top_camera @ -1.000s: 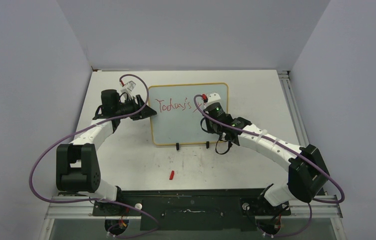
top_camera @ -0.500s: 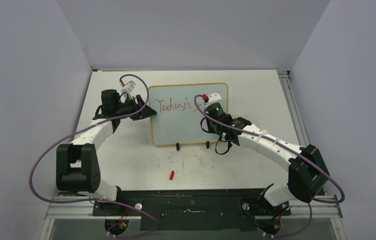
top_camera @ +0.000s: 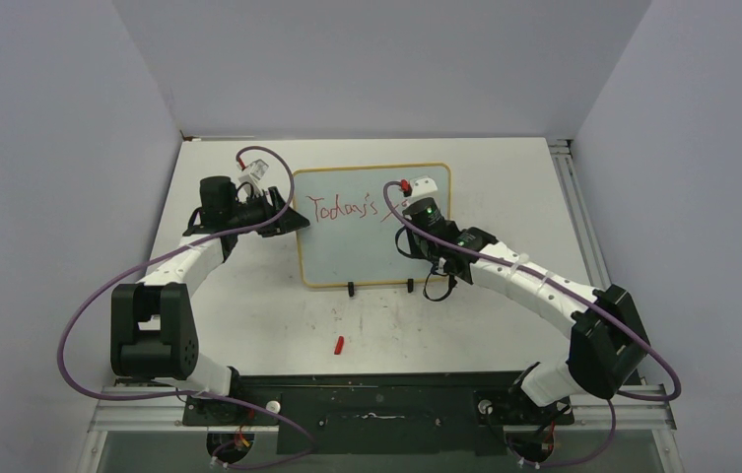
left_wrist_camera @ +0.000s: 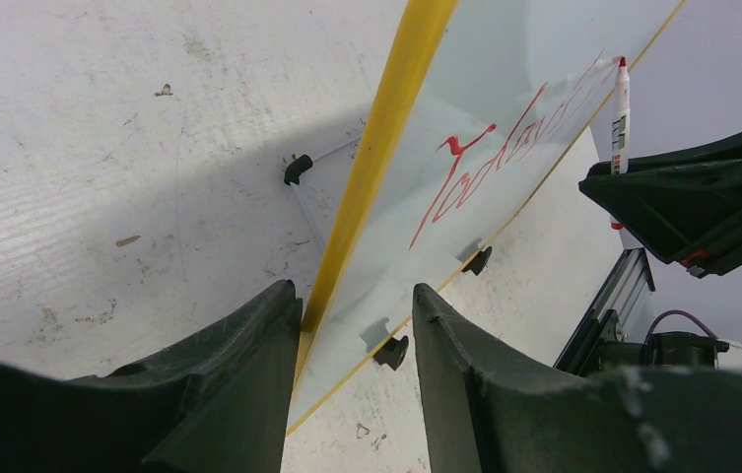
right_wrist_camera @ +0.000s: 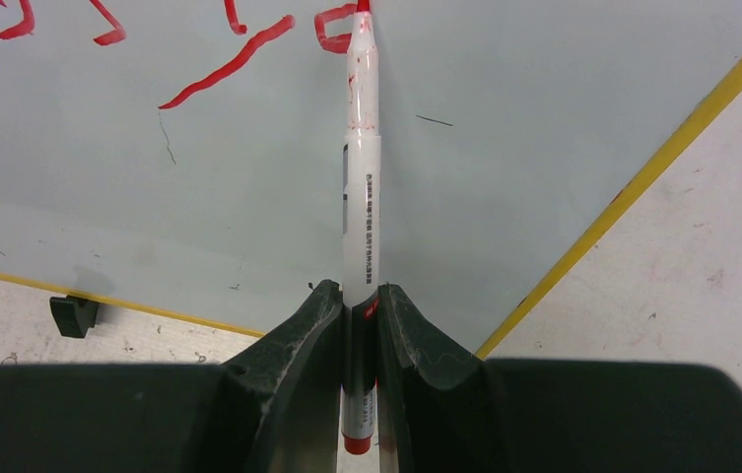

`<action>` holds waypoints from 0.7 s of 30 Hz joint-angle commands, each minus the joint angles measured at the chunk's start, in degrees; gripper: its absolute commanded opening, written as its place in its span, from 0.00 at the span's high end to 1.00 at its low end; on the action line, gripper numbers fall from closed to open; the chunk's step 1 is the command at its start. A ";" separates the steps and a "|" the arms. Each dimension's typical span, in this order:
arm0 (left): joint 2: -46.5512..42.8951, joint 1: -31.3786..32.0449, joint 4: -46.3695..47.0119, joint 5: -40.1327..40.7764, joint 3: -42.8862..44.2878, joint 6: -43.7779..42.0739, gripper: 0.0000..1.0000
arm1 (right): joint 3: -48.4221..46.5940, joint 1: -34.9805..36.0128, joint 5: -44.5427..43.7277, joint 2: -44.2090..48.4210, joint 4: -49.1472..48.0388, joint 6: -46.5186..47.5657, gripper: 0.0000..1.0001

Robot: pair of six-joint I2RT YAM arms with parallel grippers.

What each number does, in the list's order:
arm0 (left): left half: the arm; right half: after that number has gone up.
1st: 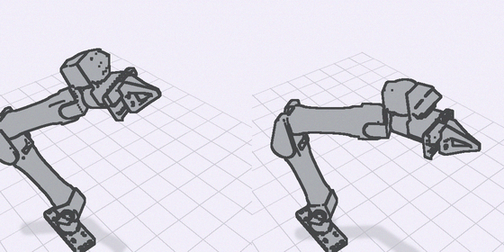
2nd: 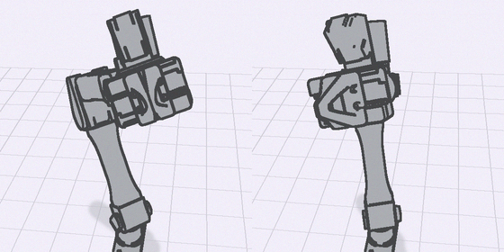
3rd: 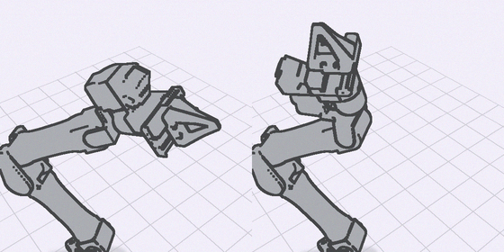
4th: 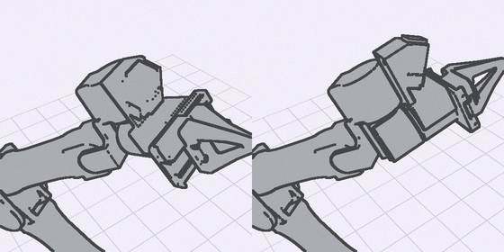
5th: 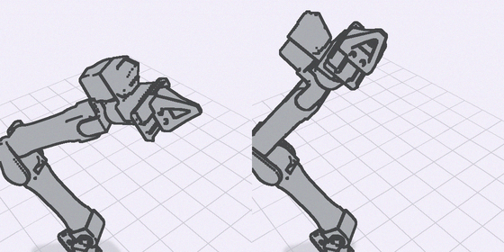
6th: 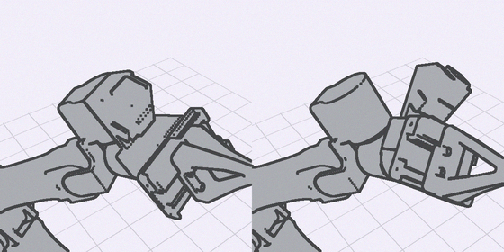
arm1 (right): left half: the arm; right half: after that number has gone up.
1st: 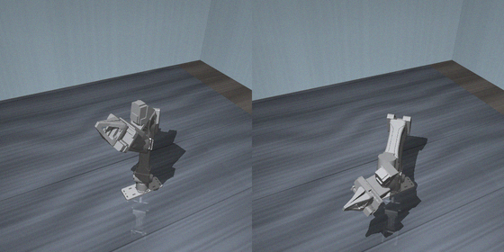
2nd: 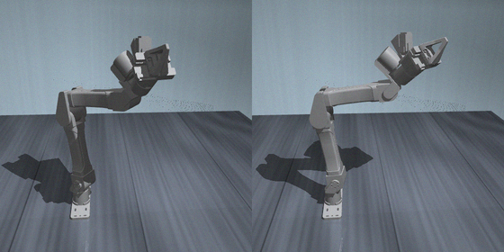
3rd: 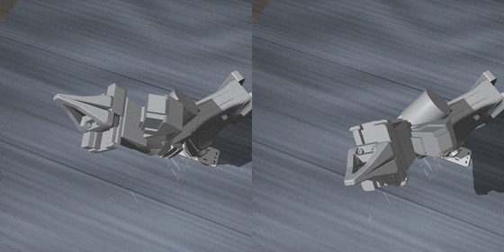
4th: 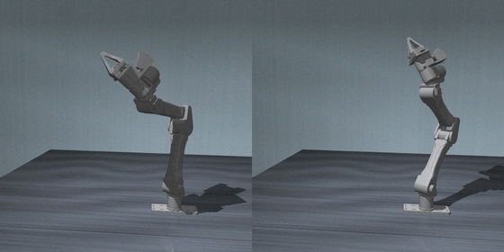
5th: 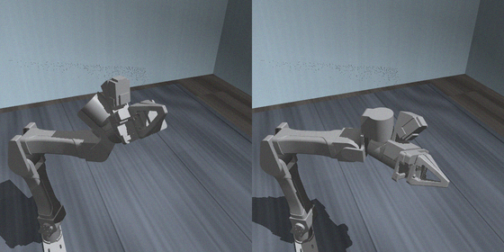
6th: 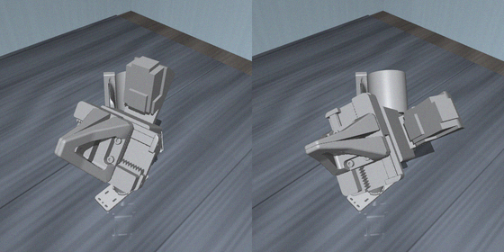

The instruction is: Write a sentence on the whiteboard

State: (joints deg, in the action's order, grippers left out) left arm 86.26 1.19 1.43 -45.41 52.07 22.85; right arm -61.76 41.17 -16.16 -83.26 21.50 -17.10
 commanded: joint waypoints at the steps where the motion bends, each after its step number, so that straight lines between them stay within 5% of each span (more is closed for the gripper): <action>1: -2.50 0.65 1.22 -1.79 0.65 -0.62 0.57 | -2.00 -0.42 -1.36 1.35 -1.19 0.52 0.95; 21: -2.67 1.00 1.12 -1.70 0.74 -0.70 0.57 | -0.29 -1.29 -2.06 1.30 -0.39 0.32 0.95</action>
State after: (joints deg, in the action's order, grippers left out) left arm 86.26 1.41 1.43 -45.30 52.07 22.83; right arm -61.49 40.45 -17.19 -81.80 21.65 -17.10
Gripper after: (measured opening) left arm 0.433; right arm 0.158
